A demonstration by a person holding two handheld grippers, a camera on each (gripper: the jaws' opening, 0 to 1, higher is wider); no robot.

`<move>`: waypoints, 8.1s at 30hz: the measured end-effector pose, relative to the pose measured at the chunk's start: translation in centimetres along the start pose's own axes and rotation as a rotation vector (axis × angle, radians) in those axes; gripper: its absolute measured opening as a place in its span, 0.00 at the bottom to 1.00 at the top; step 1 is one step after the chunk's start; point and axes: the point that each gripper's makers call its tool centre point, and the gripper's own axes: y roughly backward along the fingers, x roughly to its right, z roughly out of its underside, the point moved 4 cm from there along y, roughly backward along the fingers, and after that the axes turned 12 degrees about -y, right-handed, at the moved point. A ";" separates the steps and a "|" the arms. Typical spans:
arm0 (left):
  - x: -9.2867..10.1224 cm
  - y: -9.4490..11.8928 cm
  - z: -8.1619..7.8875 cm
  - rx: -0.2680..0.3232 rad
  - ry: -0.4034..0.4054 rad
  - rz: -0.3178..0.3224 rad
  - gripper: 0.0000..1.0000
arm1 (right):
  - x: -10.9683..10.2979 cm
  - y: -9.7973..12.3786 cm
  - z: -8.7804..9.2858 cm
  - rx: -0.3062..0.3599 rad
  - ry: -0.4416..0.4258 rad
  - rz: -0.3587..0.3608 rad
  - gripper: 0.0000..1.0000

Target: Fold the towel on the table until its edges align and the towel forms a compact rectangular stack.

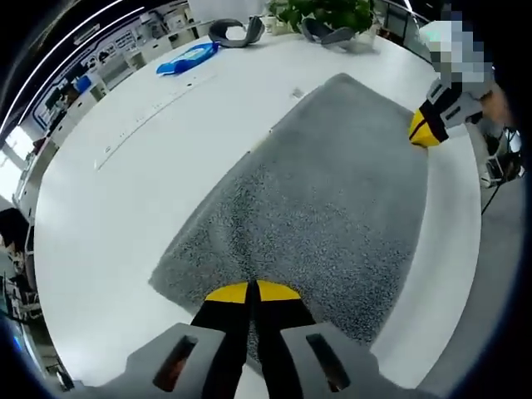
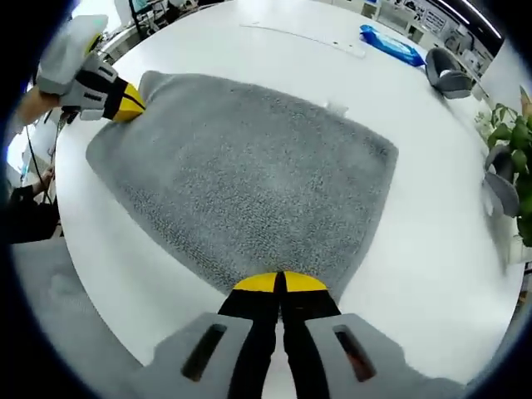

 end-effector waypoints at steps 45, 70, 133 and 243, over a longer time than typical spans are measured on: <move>6.8 2.5 2.4 -0.017 0.033 -0.022 0.01 | 1.5 -0.7 -3.0 -0.102 0.170 0.074 0.00; 9.1 2.9 2.3 -0.033 -0.006 -0.031 0.01 | 2.7 -0.8 -3.7 -0.043 0.088 -0.040 0.00; 12.9 3.3 1.3 -0.007 0.053 0.015 0.01 | 3.4 -1.8 -7.0 0.012 0.153 -0.043 0.00; 19.9 2.5 -4.7 0.080 -0.132 0.166 0.00 | 3.0 -1.1 -12.4 0.179 0.361 0.109 0.00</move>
